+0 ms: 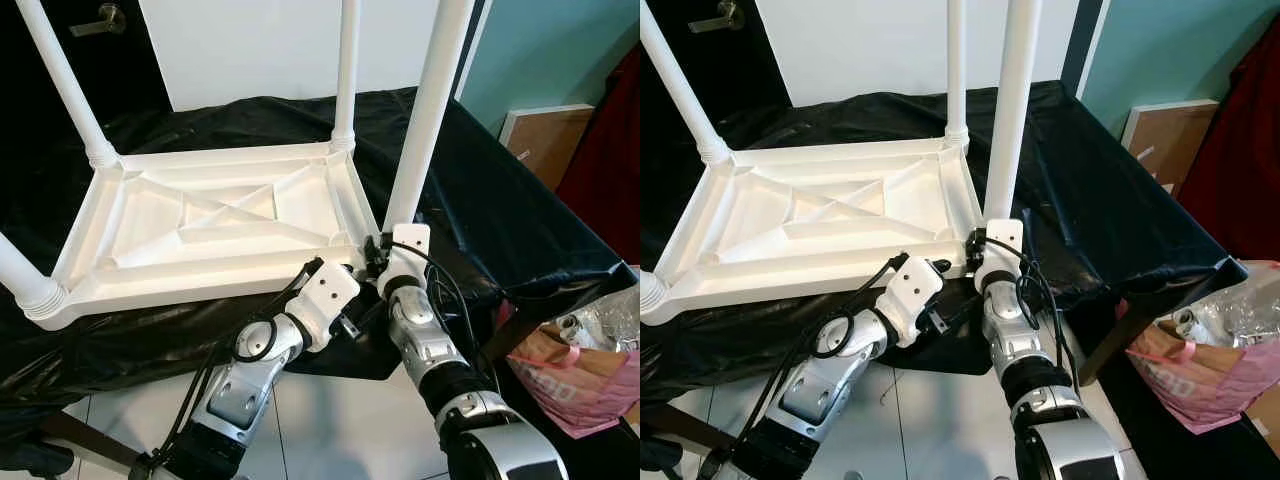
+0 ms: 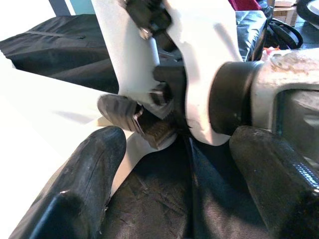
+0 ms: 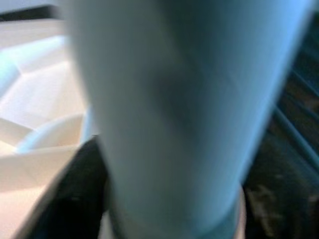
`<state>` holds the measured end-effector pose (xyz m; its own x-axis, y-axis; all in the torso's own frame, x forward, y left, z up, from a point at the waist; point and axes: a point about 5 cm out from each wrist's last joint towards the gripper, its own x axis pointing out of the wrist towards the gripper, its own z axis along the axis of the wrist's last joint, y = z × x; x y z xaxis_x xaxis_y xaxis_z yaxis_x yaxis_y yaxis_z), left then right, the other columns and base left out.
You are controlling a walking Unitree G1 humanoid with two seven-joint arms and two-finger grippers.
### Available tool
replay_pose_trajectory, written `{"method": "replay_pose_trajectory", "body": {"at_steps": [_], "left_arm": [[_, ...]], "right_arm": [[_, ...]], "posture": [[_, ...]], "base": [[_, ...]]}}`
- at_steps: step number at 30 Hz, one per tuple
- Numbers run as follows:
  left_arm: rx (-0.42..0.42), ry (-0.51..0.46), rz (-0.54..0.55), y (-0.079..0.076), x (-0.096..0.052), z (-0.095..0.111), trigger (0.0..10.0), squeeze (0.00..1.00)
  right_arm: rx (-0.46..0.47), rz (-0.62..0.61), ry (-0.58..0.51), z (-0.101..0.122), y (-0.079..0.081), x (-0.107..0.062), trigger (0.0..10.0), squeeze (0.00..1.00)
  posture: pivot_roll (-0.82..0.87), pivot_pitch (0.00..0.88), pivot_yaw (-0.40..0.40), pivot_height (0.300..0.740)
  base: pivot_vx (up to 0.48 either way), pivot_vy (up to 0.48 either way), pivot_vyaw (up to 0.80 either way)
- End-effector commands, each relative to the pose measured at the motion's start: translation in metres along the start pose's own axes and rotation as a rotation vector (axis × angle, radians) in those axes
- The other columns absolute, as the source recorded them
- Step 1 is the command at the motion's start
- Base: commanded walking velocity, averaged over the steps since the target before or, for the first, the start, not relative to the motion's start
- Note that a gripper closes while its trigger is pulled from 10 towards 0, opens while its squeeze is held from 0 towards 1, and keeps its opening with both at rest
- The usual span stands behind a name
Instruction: Building children table
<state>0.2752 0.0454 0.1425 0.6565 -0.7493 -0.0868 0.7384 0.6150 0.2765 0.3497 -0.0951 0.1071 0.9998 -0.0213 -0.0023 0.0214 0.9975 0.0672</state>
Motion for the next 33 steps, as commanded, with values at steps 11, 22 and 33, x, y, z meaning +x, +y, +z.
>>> {"method": "replay_pose_trajectory", "body": {"at_steps": [11, 22, 33], "left_arm": [[-0.006, 0.009, 0.029, -0.003, -0.001, -0.001, 10.0, 0.0], [-0.039, 0.022, -0.003, -0.006, -0.003, -0.004, 10.0, 0.0], [-0.034, 0.026, -0.017, -0.005, -0.004, -0.002, 10.0, 0.0]], "right_arm": [[-0.012, 0.12, -0.117, 0.011, -0.005, -0.011, 10.0, 0.0], [-0.058, 0.294, -0.178, 0.014, -0.01, -0.02, 10.0, 0.0], [-0.108, 0.418, -0.157, 0.023, -0.026, -0.006, 10.0, 0.0]], "posture": [[0.02, 0.054, -0.051, 0.74], [0.01, 0.061, -0.051, 0.74], [0.02, 0.054, -0.045, 0.74]], "base": [[0.0, 0.0, 0.0], [0.0, 0.0, 0.0], [0.0, 0.0, 0.0]]}}
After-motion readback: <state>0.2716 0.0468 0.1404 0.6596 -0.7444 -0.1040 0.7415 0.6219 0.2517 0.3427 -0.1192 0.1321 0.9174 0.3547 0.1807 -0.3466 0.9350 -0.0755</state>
